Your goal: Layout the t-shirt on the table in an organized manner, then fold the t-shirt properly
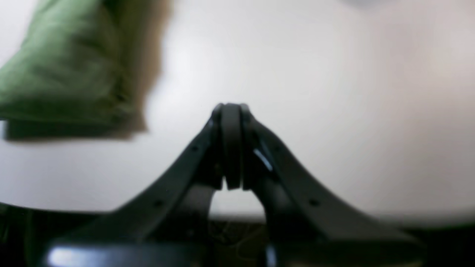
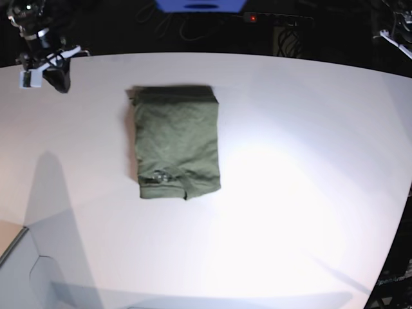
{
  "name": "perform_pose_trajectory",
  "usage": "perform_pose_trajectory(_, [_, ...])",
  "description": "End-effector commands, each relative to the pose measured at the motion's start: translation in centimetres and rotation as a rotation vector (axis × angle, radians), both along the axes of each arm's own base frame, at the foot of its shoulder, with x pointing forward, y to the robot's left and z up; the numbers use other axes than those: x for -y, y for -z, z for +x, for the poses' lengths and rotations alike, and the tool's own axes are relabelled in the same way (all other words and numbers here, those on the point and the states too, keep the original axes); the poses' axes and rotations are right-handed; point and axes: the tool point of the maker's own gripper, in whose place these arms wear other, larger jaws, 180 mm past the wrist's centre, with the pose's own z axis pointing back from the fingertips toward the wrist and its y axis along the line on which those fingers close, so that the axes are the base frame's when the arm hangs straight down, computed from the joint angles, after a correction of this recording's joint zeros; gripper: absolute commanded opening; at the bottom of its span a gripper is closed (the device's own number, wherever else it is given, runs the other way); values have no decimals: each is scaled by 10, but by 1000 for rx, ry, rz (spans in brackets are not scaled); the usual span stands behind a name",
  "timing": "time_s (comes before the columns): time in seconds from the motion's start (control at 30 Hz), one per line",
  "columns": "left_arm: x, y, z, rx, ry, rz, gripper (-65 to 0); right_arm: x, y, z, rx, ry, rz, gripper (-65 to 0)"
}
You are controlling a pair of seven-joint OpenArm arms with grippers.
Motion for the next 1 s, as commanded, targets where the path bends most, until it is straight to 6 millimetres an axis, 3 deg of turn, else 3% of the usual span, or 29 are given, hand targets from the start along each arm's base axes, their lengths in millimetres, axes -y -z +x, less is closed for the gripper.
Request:
perform_pose_trajectory(0.0, [-4, -5, -5, -11, 0, 23, -650, 9, -9, -7, 25, 24, -15, -650])
perform_pose_trajectory(0.17, [13, 20, -17, -29, -30, -63, -650, 26, 30, -54, -99, 157, 41, -650])
perform_pose_trajectory(0.27, [31, 55, -9, -24, 21, -156, -648, 27, 68, -81, -190, 216, 122, -650])
perform_pose_trajectory(0.53, [91, 144, -13, 0, 121, -405, -648, 29, 129, -115, -339, 279, 232, -650])
perform_pose_trajectory(0.67, [126, 186, -23, -37, 172, -523, -648, 13, 166, -128, -447, 282, 282, -650])
perform_pose_trajectory(0.83, [163, 227, -31, -57, 186, -658, -648, -4, 193, -142, -499, 290, 309, -650])
perform_pose_trajectory(0.97, [191, 251, -36, -57, 198, -745, -648, -36, 213, -141, -491, 276, 391, -650])
